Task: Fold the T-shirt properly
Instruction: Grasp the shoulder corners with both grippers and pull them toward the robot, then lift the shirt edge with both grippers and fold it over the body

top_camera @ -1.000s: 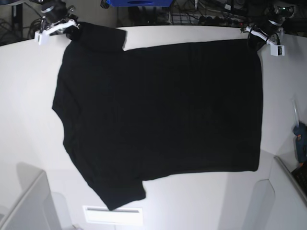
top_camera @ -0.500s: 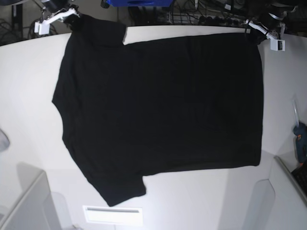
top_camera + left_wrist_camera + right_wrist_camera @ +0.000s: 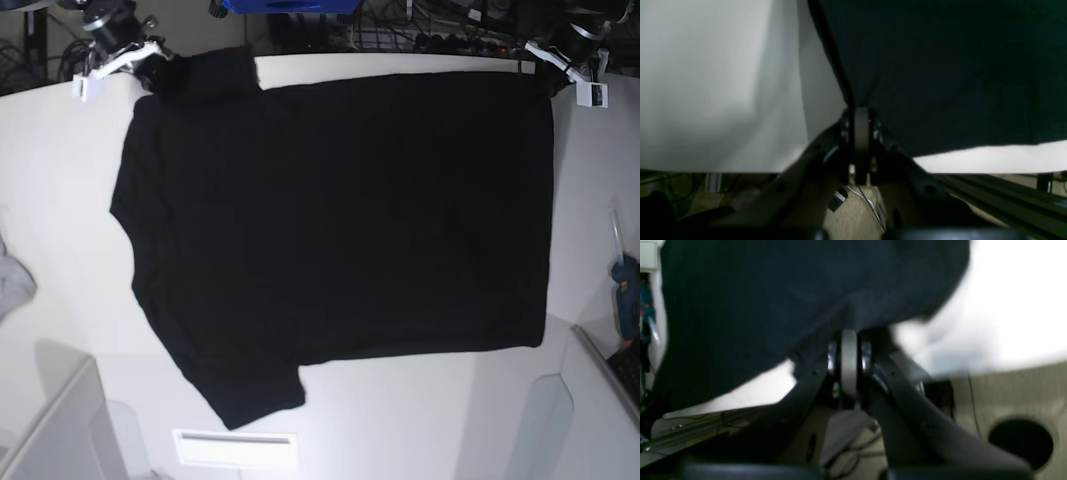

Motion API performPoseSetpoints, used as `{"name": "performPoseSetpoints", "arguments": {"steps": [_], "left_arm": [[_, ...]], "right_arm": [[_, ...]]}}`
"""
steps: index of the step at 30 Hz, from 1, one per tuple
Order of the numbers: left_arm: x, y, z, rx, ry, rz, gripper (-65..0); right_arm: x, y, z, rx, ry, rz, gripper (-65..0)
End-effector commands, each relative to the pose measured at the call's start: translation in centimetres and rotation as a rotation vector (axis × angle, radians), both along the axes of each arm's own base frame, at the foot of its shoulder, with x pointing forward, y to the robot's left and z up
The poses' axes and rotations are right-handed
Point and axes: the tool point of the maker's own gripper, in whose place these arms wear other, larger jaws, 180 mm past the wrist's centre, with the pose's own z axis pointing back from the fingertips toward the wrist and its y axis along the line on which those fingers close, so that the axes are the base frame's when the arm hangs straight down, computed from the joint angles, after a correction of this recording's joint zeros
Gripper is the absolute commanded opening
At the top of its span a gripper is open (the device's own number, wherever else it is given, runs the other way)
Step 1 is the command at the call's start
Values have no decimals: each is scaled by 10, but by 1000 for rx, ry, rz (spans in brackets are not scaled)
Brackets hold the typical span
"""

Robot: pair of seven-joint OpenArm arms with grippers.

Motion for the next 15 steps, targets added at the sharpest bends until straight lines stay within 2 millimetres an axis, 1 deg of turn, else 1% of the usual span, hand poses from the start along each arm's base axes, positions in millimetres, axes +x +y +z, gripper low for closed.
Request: {"name": "performPoseSetpoints", "arguments": {"steps": [1, 8, 10, 15], "left_arm": [[4, 1, 9, 3, -33, -6, -650], [20, -6, 21, -98, -119, 36, -650], [31, -7, 26, -116, -155, 42, -650], [45, 0, 29, -116, -187, 107, -650]], "right_arm": [[9, 1, 11, 0, -42, 13, -650], [45, 4, 25, 0, -75, 28, -650], [55, 5, 26, 7, -68, 31, -650], [83, 7, 34, 23, -84, 32, -650]]}}
